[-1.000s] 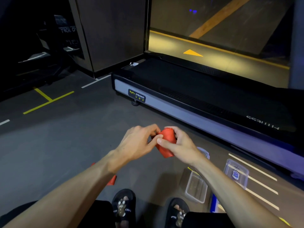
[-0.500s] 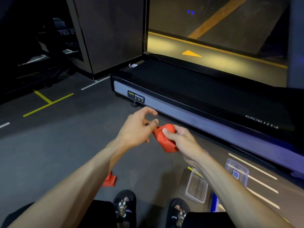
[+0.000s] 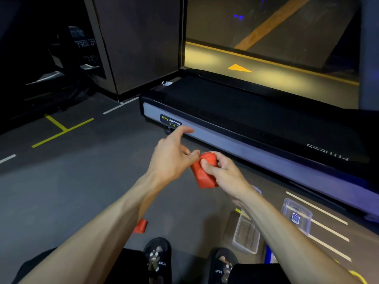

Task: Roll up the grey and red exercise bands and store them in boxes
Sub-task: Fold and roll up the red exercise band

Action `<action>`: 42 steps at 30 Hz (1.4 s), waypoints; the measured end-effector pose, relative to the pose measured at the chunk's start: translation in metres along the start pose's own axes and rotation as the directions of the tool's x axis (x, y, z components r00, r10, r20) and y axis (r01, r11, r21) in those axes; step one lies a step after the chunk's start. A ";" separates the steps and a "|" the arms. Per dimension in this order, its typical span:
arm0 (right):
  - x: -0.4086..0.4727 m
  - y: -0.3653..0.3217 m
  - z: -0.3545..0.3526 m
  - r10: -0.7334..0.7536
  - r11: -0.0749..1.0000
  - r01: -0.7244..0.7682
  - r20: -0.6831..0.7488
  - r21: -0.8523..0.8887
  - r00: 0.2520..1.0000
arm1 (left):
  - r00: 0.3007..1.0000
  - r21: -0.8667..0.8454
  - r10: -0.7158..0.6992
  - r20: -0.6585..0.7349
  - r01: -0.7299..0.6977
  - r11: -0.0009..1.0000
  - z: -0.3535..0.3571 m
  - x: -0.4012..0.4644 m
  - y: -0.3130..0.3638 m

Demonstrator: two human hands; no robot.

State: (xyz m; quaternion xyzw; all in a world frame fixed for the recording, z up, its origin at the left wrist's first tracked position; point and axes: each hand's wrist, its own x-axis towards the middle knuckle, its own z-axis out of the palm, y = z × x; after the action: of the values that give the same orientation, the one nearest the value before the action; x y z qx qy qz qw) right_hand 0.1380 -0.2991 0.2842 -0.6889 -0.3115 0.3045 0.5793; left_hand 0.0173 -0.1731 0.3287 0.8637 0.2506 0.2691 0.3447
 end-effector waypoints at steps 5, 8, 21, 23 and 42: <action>0.000 -0.003 0.004 -0.026 1.000 0.027 0.007 -0.017 1.000 | 0.995 -0.115 -0.095 -0.033 0.090 0.989 0.002 0.001 0.003; 0.001 0.000 0.003 -0.036 0.999 0.036 0.000 -0.039 0.999 | 0.991 -0.235 -0.131 0.021 0.132 0.963 0.007 0.001 0.003; 0.010 -0.005 0.000 0.061 0.976 -0.026 -0.155 0.217 0.986 | 0.899 -0.570 -0.245 0.364 0.423 0.705 0.025 -0.003 -0.011; 0.011 -0.007 0.003 0.076 0.965 -0.033 -0.160 0.259 0.984 | 0.938 -0.613 -0.226 0.264 0.344 0.712 0.033 -0.005 -0.008; 0.001 -0.013 0.011 -0.042 0.993 0.064 -0.212 0.097 0.976 | 0.916 -0.539 -0.379 0.133 0.388 0.748 0.046 -0.006 -0.004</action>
State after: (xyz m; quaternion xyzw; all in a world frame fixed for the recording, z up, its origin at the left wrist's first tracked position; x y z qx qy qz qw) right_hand 0.1286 -0.2900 0.2956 -0.6776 -0.2509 0.2302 0.6519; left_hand 0.0413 -0.1954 0.2953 0.6582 0.3309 0.2468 0.6296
